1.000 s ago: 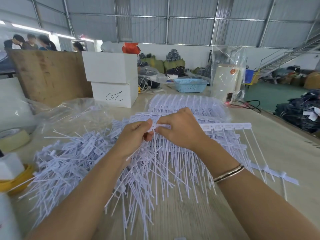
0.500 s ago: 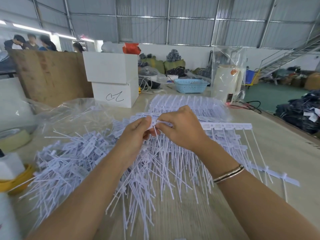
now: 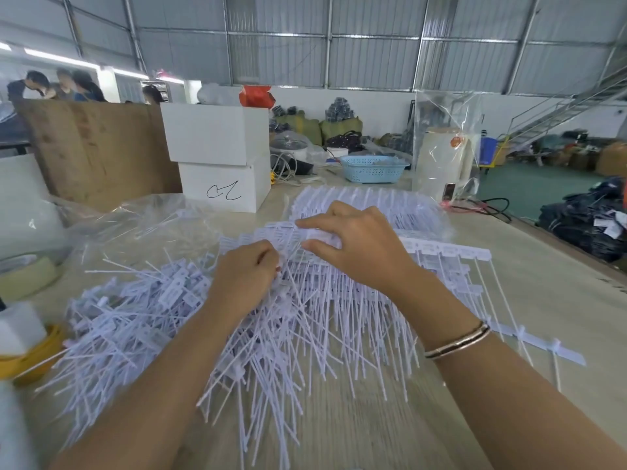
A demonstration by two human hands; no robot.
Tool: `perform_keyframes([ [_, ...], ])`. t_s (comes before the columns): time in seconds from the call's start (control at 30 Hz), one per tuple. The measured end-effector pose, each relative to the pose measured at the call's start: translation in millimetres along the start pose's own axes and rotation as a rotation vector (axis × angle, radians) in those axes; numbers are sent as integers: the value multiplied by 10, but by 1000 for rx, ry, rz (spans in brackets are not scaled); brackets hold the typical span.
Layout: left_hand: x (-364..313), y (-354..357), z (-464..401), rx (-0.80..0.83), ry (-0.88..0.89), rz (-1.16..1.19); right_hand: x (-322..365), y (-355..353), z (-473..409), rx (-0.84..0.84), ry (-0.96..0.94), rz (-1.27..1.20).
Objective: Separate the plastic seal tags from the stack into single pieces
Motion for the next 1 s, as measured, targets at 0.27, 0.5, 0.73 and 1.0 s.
perform_keyframes([
  [0.27,-62,-16,20,-64,57,-480,30,294,37,79,9,-250],
  [0.5,-290,224,82,221,169,-91,78,589,168,-6,-46,-555],
  [0.73,-135,279,18,180,106,39,159,419,197,-106,-75,-323],
  [1.0,-60,377,-11,252,58,-285,315,538,300,-18,-199,-109],
])
Point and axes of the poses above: each hand's wrist, its own z-axis away from the middle knuckle, its own y-axis out of the palm, x = y × z, the point moved 6 cm from there along -z, towards the middle knuckle, and after that the axes turned 13 degrees about x, right-handed, at the moved point
